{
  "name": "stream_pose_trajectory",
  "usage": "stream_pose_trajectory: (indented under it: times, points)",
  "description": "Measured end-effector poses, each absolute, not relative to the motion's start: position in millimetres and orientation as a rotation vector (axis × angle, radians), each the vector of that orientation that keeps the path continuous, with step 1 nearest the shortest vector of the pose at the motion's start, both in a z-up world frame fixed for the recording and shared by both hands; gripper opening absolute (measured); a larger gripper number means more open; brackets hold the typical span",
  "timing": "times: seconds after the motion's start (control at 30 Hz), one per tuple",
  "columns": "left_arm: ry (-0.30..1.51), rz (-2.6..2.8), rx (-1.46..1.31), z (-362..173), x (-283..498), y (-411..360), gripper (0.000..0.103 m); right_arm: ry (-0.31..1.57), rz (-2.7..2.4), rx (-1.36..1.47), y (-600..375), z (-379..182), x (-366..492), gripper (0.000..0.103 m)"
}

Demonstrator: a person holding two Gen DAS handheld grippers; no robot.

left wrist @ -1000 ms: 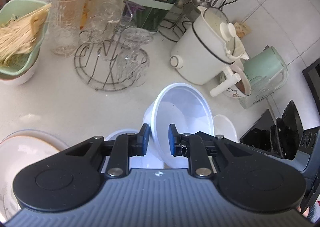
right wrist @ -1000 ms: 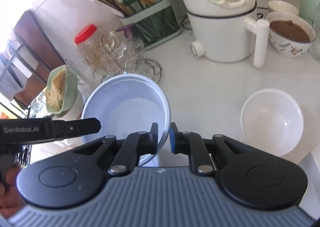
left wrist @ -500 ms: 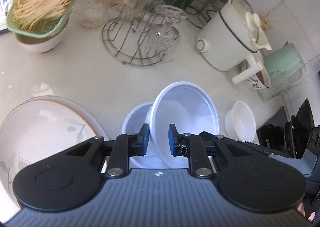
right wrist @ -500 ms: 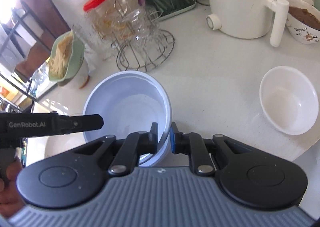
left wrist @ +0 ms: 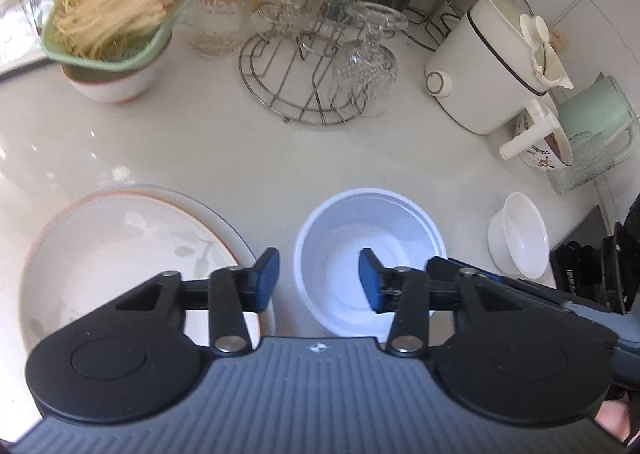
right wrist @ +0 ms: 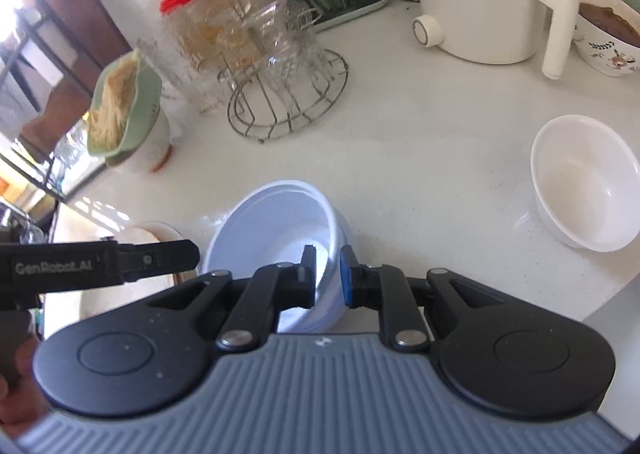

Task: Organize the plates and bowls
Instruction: 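Open both grippers and withdraw from the nested bowls, then move both open grippers to the white ceramic bowl by the stove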

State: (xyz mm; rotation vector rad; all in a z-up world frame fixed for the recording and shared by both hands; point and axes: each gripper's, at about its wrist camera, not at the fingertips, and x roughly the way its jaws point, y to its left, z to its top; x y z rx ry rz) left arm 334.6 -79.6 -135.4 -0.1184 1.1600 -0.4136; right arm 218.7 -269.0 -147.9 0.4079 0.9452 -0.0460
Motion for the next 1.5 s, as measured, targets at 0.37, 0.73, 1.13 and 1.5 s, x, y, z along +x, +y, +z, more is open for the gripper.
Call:
stream_pose_trajectory:
  times: [0.37, 0.73, 1.13, 1.5]
  points:
    - [1.067, -0.487, -0.117, -100.0, 344.3, -93.0, 0.051, 0.823, -0.056, 0.383, -280.3, -118.2, 215.7, 0.028]
    - [1.008, -0.562, -0.09, -82.2, 345.2, -125.4, 0.051, 0.738, -0.132, 0.36, -303.6, -98.8, 206.5, 0.044]
    - [0.983, -0.634, -0.042, -80.2, 342.2, -172.0, 0.051, 0.687, -0.211, 0.36, -335.1, -93.4, 190.9, 0.044]
    - [0.997, -0.683, -0.012, -88.2, 340.2, -208.0, 0.051, 0.673, -0.295, 0.39, -368.5, -99.4, 174.4, 0.044]
